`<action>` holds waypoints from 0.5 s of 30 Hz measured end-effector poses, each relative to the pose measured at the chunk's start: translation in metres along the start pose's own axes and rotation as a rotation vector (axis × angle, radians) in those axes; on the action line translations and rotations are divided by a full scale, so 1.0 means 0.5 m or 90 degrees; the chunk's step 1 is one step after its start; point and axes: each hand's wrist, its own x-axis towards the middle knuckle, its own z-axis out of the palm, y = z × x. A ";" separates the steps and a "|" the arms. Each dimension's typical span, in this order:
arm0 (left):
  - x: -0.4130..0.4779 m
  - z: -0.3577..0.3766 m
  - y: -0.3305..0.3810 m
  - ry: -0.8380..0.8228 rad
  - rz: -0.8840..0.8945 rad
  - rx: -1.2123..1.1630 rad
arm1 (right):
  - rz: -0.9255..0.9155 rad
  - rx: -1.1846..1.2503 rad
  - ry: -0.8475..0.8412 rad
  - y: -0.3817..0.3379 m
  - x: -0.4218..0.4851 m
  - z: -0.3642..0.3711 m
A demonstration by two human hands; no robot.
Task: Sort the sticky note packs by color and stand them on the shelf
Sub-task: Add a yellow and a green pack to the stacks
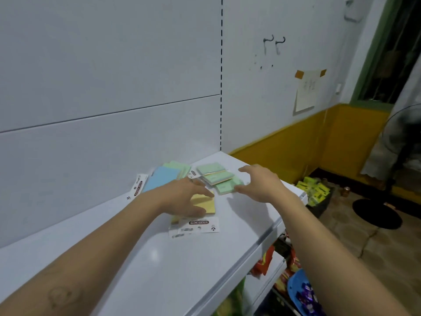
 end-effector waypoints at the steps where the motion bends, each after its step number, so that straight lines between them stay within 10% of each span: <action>1: 0.011 0.004 0.004 -0.019 -0.010 -0.011 | -0.015 0.004 -0.004 0.006 0.021 0.002; 15: 0.024 0.042 0.041 0.066 -0.199 0.132 | -0.211 0.031 -0.067 -0.013 0.201 0.076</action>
